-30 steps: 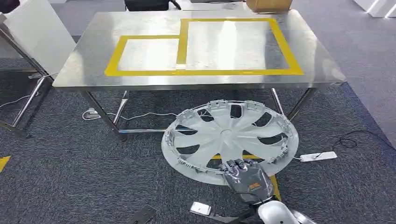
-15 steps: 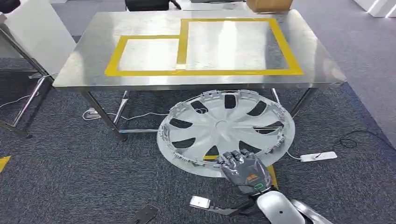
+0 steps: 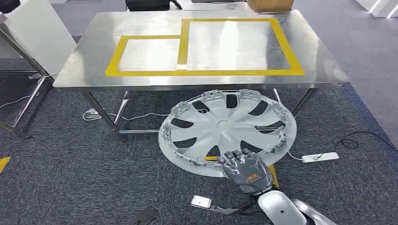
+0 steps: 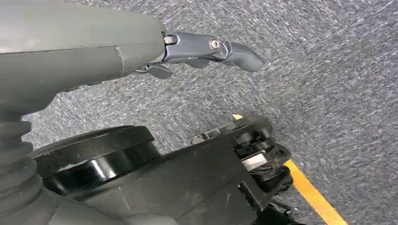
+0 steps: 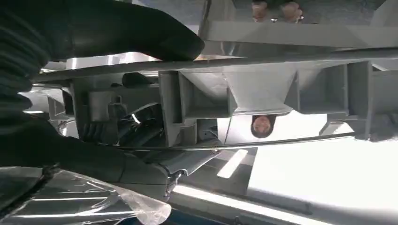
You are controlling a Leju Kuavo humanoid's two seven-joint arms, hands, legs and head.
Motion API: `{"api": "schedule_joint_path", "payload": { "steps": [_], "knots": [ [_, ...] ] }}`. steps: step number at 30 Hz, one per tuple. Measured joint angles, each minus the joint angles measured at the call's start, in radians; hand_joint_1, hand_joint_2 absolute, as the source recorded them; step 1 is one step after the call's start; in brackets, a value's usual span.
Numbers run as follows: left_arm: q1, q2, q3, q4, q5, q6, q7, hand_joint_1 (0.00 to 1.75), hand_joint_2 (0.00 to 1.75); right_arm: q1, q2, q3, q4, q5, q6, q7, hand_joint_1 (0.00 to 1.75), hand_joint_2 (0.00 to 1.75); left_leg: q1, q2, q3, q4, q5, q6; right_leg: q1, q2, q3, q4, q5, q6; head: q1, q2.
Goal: Take the parts from the cabinet and place them on the table.
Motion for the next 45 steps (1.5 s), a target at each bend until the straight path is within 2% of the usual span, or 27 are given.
{"api": "schedule_joint_path", "payload": {
  "steps": [13,16,19,21,26,28,29,30,31,33,34,35,36,37,38,39,40,41,42,43,45],
  "knots": [
    [-0.001,0.0,-0.001,0.0,0.0,0.0,0.0,0.0,1.75,-0.008,0.0,0.002,0.001,0.0,0.0,0.0,1.66,1.75,0.0,0.0,0.0,0.0,0.0,0.0,0.0,0.0,0.0,0.0,0.0,0.0,0.0,0.0],
    [-0.002,0.0,-0.002,0.0,0.0,-0.043,-0.015,0.0,1.75,-0.054,-0.006,0.017,0.011,-0.014,0.054,0.018,1.66,1.75,-0.002,0.0,0.0,0.0,0.0,0.0,-0.002,0.002,-0.001,0.0,0.002,0.002,-0.001,0.0],
    [-0.012,-0.002,-0.007,0.0,-0.001,-0.062,-0.02,0.0,1.75,-0.139,-0.011,0.0,0.066,-0.035,0.069,-0.052,1.66,1.75,-0.003,0.001,0.0,0.001,0.001,0.003,-0.003,0.0,-0.001,-0.001,0.003,0.004,0.001,0.0],
    [-0.012,-0.002,-0.01,0.0,0.0,-0.065,-0.02,0.0,1.75,-0.169,-0.011,-0.008,0.081,-0.031,0.069,-0.071,1.66,1.75,-0.005,0.0,0.0,0.003,0.001,0.003,-0.005,0.0,0.0,-0.001,0.004,0.007,0.0,0.0],
    [-0.013,-0.002,-0.02,0.0,0.0,-0.065,-0.021,0.0,1.75,-0.183,-0.011,-0.015,0.105,-0.015,0.069,-0.082,1.66,1.75,-0.011,0.0,-0.003,0.008,-0.005,0.015,-0.01,0.0,0.001,-0.001,0.003,0.014,0.0,0.0],
    [-0.013,-0.001,-0.022,0.0,0.0,-0.065,-0.021,0.0,1.75,-0.185,-0.011,-0.018,0.111,-0.015,0.069,-0.082,1.66,1.75,-0.013,0.0,-0.004,0.008,-0.007,0.021,-0.012,-0.002,0.003,-0.006,0.005,0.021,-0.001,0.0],
    [-0.014,-0.002,-0.022,0.0,0.0,-0.065,-0.021,0.0,1.75,-0.186,-0.011,-0.019,0.111,-0.015,0.069,-0.082,1.66,1.75,-0.009,0.0,0.001,-0.006,-0.001,0.029,-0.01,-0.003,0.007,-0.009,0.002,0.027,-0.001,0.0],
    [-0.013,-0.002,-0.023,0.0,0.0,-0.065,-0.021,0.0,1.75,-0.186,-0.011,-0.022,0.114,-0.015,0.069,-0.083,1.66,1.75,-0.003,-0.001,0.013,-0.018,0.004,0.034,-0.013,0.015,-0.004,0.006,-0.01,0.029,0.002,0.0],
    [-0.016,-0.003,-0.023,0.0,0.0,-0.065,-0.022,0.0,1.75,-0.189,-0.011,-0.024,0.116,-0.015,0.068,-0.083,1.66,1.75,-0.002,-0.002,0.016,-0.022,0.005,0.04,-0.012,0.033,-0.027,0.048,-0.033,0.027,0.006,0.0],
    [-0.019,-0.004,-0.023,0.0,0.0,-0.065,-0.022,0.0,1.75,-0.19,-0.011,-0.024,0.118,-0.014,0.068,-0.082,1.66,1.75,-0.002,-0.004,0.017,-0.022,0.003,0.044,-0.012,0.046,-0.116,0.216,-0.102,0.03,0.007,0.0],
    [-0.019,-0.004,-0.023,0.0,0.0,-0.065,-0.022,0.0,1.75,-0.189,-0.011,-0.024,0.121,-0.014,0.068,-0.083,1.66,1.75,-0.004,-0.006,0.018,-0.022,0.001,0.044,-0.012,0.047,-0.164,0.296,-0.122,0.031,0.006,0.0],
    [-0.018,-0.004,-0.023,0.0,0.0,-0.065,-0.022,0.0,1.75,-0.186,-0.011,-0.024,0.124,-0.014,0.069,-0.083,1.66,1.75,-0.004,-0.01,0.019,-0.021,0.0,0.044,-0.012,0.047,-0.189,0.323,-0.115,0.031,0.007,0.0],
    [-0.018,-0.004,-0.023,0.0,0.0,-0.065,-0.022,0.0,1.75,-0.184,-0.011,-0.024,0.127,-0.014,0.069,-0.083,1.66,1.75,-0.003,-0.015,0.022,-0.021,-0.004,0.042,-0.013,0.047,-0.188,0.3,-0.08,0.032,0.007,0.0],
    [-0.018,-0.005,-0.023,0.0,0.0,-0.065,-0.022,0.0,1.75,-0.184,-0.011,-0.024,0.129,-0.014,0.069,-0.083,1.66,1.75,-0.002,-0.019,0.025,-0.019,-0.007,0.038,-0.015,0.047,-0.166,0.238,-0.032,0.031,0.007,0.0],
    [-0.018,-0.005,-0.023,0.0,0.0,-0.066,-0.022,0.0,1.75,-0.185,-0.011,-0.025,0.13,-0.013,0.069,-0.083,1.66,1.75,0.0,-0.022,0.03,-0.014,-0.012,0.033,-0.016,0.047,-0.128,0.148,0.023,0.03,0.007,0.0],
    [-0.019,-0.005,-0.023,0.0,0.0,-0.067,-0.022,0.0,1.75,-0.185,-0.011,-0.027,0.13,-0.011,0.069,-0.083,1.66,1.75,0.002,-0.024,0.032,-0.006,-0.021,0.026,-0.018,0.048,-0.09,0.054,0.066,0.031,0.008,0.0],
    [-0.019,-0.005,-0.023,0.0,0.001,-0.068,-0.022,0.0,1.75,-0.187,-0.011,-0.029,0.132,-0.009,0.069,-0.083,1.66,1.75,-0.004,-0.025,0.027,-0.002,-0.026,0.017,-0.013,0.053,-0.074,0.044,0.039,0.031,0.01,0.0],
    [-0.02,-0.005,-0.023,0.0,0.001,-0.068,-0.023,0.0,1.75,-0.189,-0.011,-0.031,0.13,-0.007,0.068,-0.083,1.66,1.75,-0.005,-0.026,0.021,0.009,-0.029,0.013,-0.014,0.057,-0.063,0.024,0.034,0.019,0.013,0.0],
    [-0.021,-0.006,-0.023,0.0,0.002,-0.068,-0.023,0.0,1.75,-0.186,-0.011,-0.032,0.13,-0.006,0.068,-0.084,1.66,1.75,-0.004,-0.027,0.021,0.007,-0.026,0.009,-0.012,0.056,-0.068,0.03,0.034,0.016,0.008,0.0],
    [-0.019,-0.006,-0.023,0.0,0.002,-0.068,-0.023,0.0,1.75,-0.185,-0.011,-0.032,0.131,-0.005,0.069,-0.085,1.66,1.75,-0.003,-0.027,0.022,0.003,-0.027,0.006,-0.009,0.057,-0.068,0.033,0.029,0.007,0.007,0.0],
    [-0.018,-0.005,-0.023,0.0,0.003,-0.068,-0.023,0.0,1.75,-0.185,-0.012,-0.035,0.132,-0.004,0.071,-0.085,1.66,1.75,-0.002,-0.025,0.025,0.011,-0.04,-0.005,-0.017,0.054,-0.059,0.028,0.027,-0.008,0.008,0.0]
  ]
}}
